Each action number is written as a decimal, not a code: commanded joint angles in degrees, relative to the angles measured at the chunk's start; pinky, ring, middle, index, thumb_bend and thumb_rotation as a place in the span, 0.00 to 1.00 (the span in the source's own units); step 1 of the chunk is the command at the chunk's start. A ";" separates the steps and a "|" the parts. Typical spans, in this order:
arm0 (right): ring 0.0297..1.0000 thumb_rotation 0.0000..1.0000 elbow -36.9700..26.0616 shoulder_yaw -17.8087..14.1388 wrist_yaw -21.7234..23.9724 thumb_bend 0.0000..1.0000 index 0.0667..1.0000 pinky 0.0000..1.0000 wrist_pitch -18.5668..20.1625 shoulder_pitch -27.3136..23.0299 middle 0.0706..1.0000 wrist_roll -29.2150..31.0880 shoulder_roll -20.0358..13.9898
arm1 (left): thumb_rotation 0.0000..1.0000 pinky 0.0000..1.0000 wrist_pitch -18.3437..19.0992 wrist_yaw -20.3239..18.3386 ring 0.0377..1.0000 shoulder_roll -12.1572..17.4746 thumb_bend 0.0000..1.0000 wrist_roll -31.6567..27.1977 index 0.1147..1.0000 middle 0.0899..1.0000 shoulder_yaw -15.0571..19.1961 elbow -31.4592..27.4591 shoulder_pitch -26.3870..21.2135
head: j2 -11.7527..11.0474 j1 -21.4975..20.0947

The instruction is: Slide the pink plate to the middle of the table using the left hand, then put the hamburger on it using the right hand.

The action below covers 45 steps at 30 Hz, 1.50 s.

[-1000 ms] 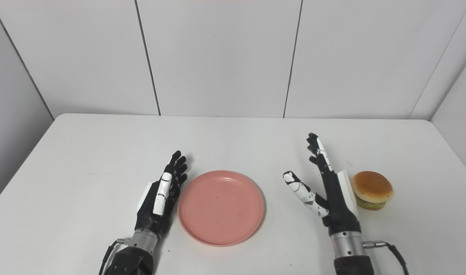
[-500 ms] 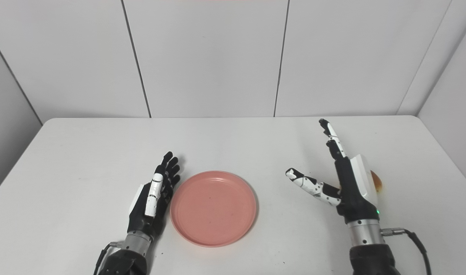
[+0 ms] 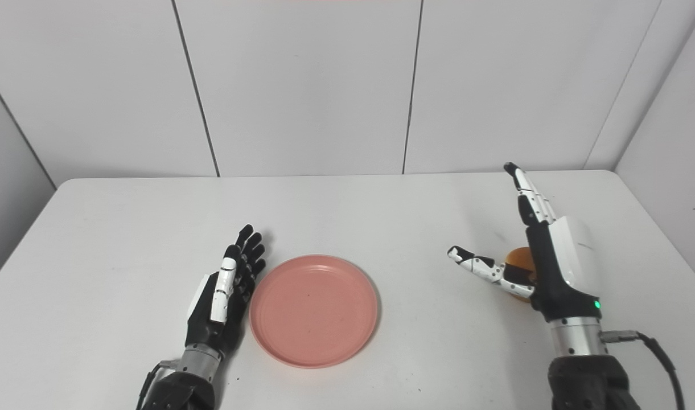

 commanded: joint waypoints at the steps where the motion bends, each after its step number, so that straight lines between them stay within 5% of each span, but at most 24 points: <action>1: 0.89 0.58 -1.20 -1.09 -1.01 0.70 0.92 0.80 2.37 -1.79 0.91 -2.78 -1.73 | 1.00 1.00 -1.08 -0.85 1.00 1.31 0.52 -0.68 1.00 1.00 0.90 3.90 3.19 | -0.14 -0.60; 18: 0.86 0.49 3.62 -1.42 1.82 0.80 0.90 0.75 8.80 -3.03 0.90 -2.43 -5.16 | 1.00 1.00 -2.47 -2.30 1.00 2.08 0.52 -2.28 1.00 1.00 1.87 5.06 2.87 | -0.59 -3.44; 28: 0.84 0.45 6.29 0.99 5.15 0.83 0.88 0.74 12.43 -3.66 0.86 -3.35 -7.17 | 1.00 1.00 -2.91 -2.87 1.00 2.51 0.52 -2.29 1.00 1.00 2.03 4.96 2.93 | -0.14 -4.97; 45: 0.83 0.40 13.94 4.12 3.73 0.81 0.88 0.71 12.52 -5.71 0.87 -3.31 -7.12 | 1.00 1.00 -3.06 -5.06 1.00 3.73 0.52 -4.40 1.00 1.00 2.56 5.53 2.49 | 0.10 -7.12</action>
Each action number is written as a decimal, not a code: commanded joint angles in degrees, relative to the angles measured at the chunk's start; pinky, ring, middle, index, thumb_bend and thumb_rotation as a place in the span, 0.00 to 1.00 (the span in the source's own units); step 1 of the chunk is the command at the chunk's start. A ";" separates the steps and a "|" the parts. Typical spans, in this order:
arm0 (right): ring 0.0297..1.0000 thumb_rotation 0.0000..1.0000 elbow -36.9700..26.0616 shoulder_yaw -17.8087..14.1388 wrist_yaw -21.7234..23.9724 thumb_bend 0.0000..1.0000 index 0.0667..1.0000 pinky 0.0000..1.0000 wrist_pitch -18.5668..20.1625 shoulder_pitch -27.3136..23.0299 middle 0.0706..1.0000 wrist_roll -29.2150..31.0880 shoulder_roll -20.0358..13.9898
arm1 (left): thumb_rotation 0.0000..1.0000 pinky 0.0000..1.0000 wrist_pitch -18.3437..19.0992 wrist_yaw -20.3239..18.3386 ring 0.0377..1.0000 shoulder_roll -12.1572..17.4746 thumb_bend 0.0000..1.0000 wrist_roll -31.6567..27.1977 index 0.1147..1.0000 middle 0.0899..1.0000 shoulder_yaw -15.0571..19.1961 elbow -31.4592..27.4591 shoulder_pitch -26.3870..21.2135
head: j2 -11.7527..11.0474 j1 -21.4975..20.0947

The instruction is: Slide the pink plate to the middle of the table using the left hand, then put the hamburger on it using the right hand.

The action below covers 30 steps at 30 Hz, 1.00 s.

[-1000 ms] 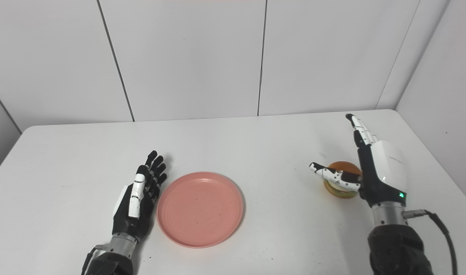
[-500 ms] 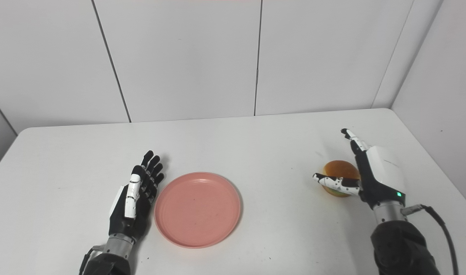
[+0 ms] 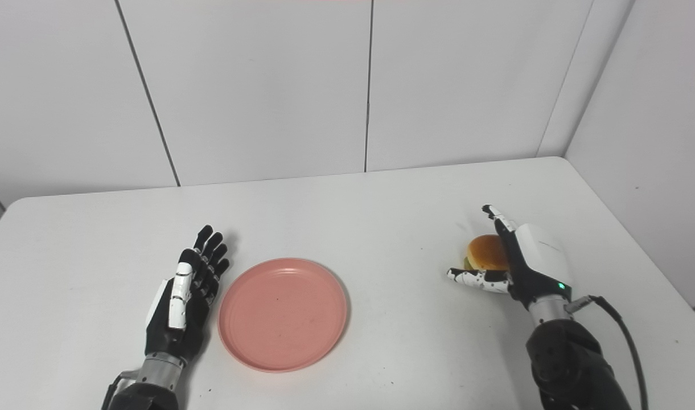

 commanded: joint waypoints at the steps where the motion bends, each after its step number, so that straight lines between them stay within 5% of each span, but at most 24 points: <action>1: 0.83 0.38 -0.68 -0.09 -1.16 0.80 0.88 0.72 0.74 -2.25 0.87 -0.30 -1.29 | 1.00 1.00 -1.29 -1.72 1.00 1.86 0.51 -1.11 1.00 1.00 0.94 4.20 3.62 | 0.07 -0.34; 18: 0.78 0.06 0.12 1.87 -3.89 0.56 0.81 0.70 1.60 -2.94 0.80 -1.76 -1.02 | 1.00 1.00 -0.47 -2.57 1.00 3.05 0.49 -2.50 1.00 1.00 1.66 4.03 3.28 | 0.04 -4.80; 21: 0.54 0.00 0.15 1.90 -5.08 0.51 0.78 0.40 1.20 -2.91 0.71 -1.81 -0.81 | 1.00 1.00 0.17 -2.49 1.00 3.03 0.48 -3.08 1.00 1.00 1.86 3.52 3.33 | 0.09 -5.15; 24: 0.29 0.00 0.22 1.80 -6.86 0.53 0.75 0.21 0.29 -2.81 0.48 -1.67 -0.50 | 1.00 1.00 0.43 -2.93 1.00 3.22 0.47 -3.69 1.00 1.00 2.01 3.53 3.25 | 0.06 -5.31; 30: 0.43 0.00 -0.16 1.68 -8.96 0.52 0.67 0.26 1.03 -2.78 0.46 -1.79 0.36 | 1.00 1.00 0.82 -2.05 1.00 3.41 0.47 -3.23 1.00 1.00 1.88 3.15 3.20 | -0.08 -5.71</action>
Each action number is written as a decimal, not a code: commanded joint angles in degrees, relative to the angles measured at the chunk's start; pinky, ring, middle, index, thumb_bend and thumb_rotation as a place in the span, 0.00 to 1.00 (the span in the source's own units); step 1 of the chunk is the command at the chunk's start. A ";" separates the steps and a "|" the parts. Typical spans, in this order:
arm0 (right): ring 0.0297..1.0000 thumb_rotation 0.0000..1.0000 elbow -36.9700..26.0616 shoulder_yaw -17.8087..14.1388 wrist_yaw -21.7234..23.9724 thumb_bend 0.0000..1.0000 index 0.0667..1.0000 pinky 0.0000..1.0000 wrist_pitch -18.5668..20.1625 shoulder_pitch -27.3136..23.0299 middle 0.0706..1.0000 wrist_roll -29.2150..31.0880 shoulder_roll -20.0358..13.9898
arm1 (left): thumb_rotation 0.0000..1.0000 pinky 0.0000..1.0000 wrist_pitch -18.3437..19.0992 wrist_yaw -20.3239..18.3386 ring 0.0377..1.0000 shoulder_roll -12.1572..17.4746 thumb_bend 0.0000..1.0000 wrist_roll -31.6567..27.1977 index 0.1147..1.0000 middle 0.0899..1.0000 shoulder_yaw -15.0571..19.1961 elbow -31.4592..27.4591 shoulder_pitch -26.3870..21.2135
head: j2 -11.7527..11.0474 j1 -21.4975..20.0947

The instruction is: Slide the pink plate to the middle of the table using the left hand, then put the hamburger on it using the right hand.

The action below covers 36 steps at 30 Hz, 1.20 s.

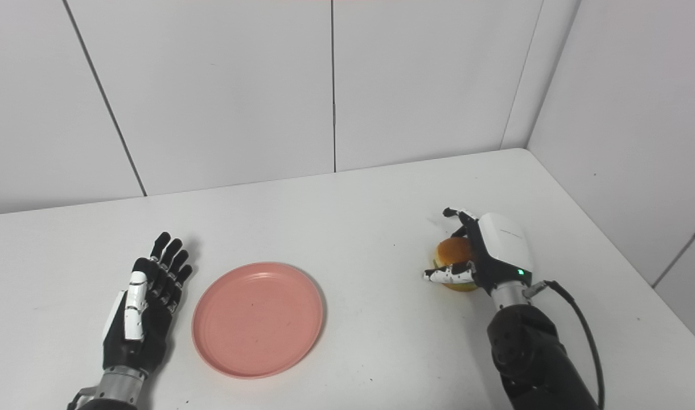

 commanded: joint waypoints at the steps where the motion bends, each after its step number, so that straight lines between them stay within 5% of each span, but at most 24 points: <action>1: 0.44 0.00 -1.55 -0.65 -2.45 0.52 0.65 0.29 -0.58 -1.74 0.46 -0.26 -0.32 | 1.00 1.00 0.64 -0.05 1.00 1.42 0.48 0.55 1.00 1.00 0.68 2.62 3.77 | 0.04 0.00; 7: 0.40 0.00 -1.09 -0.95 -3.66 0.51 0.61 0.35 -1.02 -2.03 0.52 0.63 0.23 | 1.00 1.00 1.08 -0.10 1.00 1.54 0.48 0.54 1.00 1.00 0.71 2.43 3.69 | 0.05 -0.01; 15: 0.39 0.00 -1.53 -0.83 -4.38 0.52 0.57 0.24 -0.14 -2.31 0.47 0.53 0.85 | 1.00 1.00 1.27 -0.30 1.00 1.55 0.47 0.38 1.00 1.00 0.74 2.41 3.61 | 0.21 0.06; 19: 0.39 0.00 -1.95 -1.03 -5.48 0.51 0.46 0.19 -0.89 -2.20 0.46 0.68 1.19 | 1.00 1.00 1.14 -0.33 1.00 1.56 0.47 0.57 1.00 1.00 0.64 2.30 3.65 | 0.20 0.21; 24: 0.40 0.00 -1.76 -1.19 -7.95 0.51 0.45 0.14 -3.47 -2.13 0.46 1.61 1.40 | 1.00 1.00 1.44 -0.42 1.00 1.55 0.48 0.45 1.00 1.00 0.58 2.34 3.66 | 0.25 0.44; 26: 0.19 0.00 -1.47 -1.02 -9.27 0.52 0.45 0.11 -4.95 -2.15 0.43 2.00 1.34 | 1.00 1.00 1.48 -0.40 1.00 1.54 0.48 0.48 1.00 1.00 0.56 2.26 3.67 | 0.34 0.71; 27: 0.16 0.00 -1.22 -0.95 -9.99 0.52 0.44 0.10 -6.00 -2.15 0.43 2.30 1.28 | 1.00 1.00 1.39 -0.25 1.00 1.46 0.48 0.60 1.00 1.00 0.55 2.16 3.71 | 0.34 0.71; 36: 0.12 0.00 -1.35 -0.49 -12.92 0.52 0.44 0.10 -9.96 -1.97 0.37 2.86 1.58 | 1.00 1.00 0.63 -0.16 1.00 1.32 0.47 1.31 1.00 1.00 0.45 2.17 3.81 | 0.43 1.03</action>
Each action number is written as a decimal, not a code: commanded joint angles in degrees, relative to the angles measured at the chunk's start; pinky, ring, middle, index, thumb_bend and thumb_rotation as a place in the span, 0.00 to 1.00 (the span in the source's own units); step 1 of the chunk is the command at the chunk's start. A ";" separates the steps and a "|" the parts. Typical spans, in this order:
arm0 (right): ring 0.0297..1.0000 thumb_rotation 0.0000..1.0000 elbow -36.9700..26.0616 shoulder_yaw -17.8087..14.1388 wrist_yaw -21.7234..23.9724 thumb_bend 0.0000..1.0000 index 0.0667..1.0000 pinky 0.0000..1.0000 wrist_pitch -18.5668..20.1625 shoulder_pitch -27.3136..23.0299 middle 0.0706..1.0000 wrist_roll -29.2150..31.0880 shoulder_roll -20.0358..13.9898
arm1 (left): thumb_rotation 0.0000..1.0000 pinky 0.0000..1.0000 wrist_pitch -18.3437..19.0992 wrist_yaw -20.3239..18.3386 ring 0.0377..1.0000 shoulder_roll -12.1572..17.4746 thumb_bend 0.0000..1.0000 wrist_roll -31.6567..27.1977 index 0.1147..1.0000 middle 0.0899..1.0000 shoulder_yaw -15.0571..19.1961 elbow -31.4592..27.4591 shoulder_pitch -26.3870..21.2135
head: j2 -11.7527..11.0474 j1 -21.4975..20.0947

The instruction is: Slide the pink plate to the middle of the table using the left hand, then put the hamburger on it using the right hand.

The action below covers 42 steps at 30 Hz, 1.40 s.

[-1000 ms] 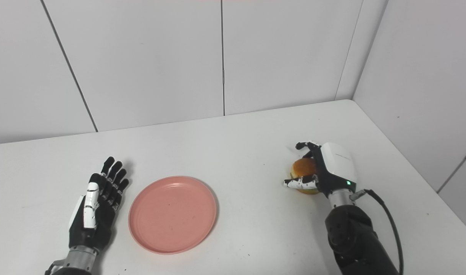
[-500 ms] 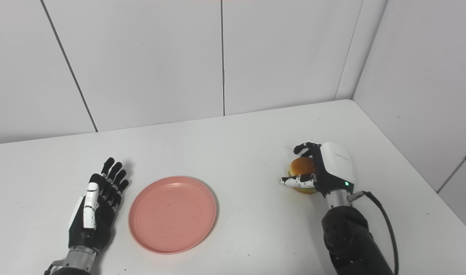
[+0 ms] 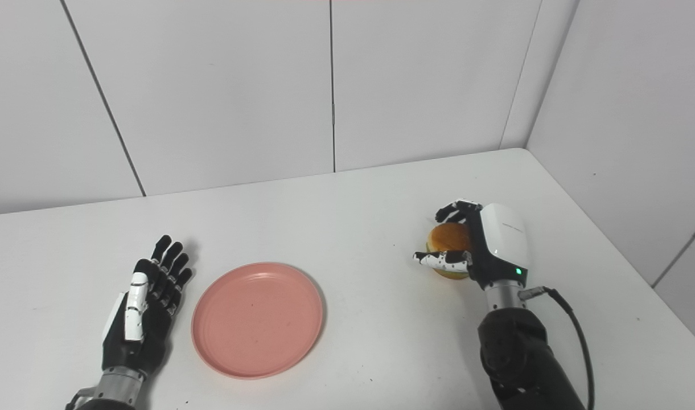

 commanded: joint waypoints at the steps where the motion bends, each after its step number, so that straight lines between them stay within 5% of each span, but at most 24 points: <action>1: 0.12 0.00 -1.75 -0.25 -2.11 0.52 0.44 0.10 -3.43 -1.86 0.36 -0.09 -0.37 | 1.00 1.00 -1.08 -0.40 1.00 1.03 0.48 0.39 1.00 1.00 0.48 2.67 3.74 | 0.07 0.21; 8: 0.14 0.00 -3.70 0.56 -1.51 0.52 0.44 0.11 -4.65 -1.38 0.37 -0.23 -0.49 | 1.00 1.00 -0.71 -0.95 1.00 0.33 0.50 -0.11 1.00 1.00 0.21 2.16 3.99 | 0.53 2.85; 23: 0.16 0.00 -16.00 2.12 8.08 0.52 0.44 0.12 -4.49 1.08 0.43 3.53 -1.22 | 1.00 1.00 -0.76 1.75 1.00 -2.57 0.52 3.49 1.00 1.00 -1.31 2.26 4.20 | 0.73 12.81; 30: 0.17 0.00 -17.15 3.76 10.78 0.52 0.44 0.14 -6.78 1.98 0.43 4.96 -0.96 | 1.00 1.00 0.14 4.09 1.00 -4.54 0.52 6.04 1.00 1.00 -2.12 1.41 4.63 | 0.41 17.55; 32: 0.17 0.00 -17.25 4.42 11.67 0.51 0.45 0.14 -7.19 2.05 0.35 5.35 -0.78 | 1.00 1.00 0.49 4.57 1.00 -4.98 0.53 6.53 1.00 1.00 -2.35 1.13 4.76 | 0.33 18.56; 38: 0.19 0.00 -16.65 6.69 13.65 0.52 0.44 0.16 -8.29 0.73 0.43 5.92 0.70 | 1.00 1.00 1.48 5.95 1.00 -6.14 0.56 7.85 1.00 1.00 -2.84 0.90 4.98 | 0.14 21.61; 42: 0.22 0.00 -15.62 8.16 14.75 0.51 0.46 0.18 -9.45 -1.33 0.35 6.66 1.76 | 1.00 1.00 1.20 6.74 1.00 -6.71 0.56 8.49 1.00 1.00 -3.14 1.01 5.19 | 0.05 22.56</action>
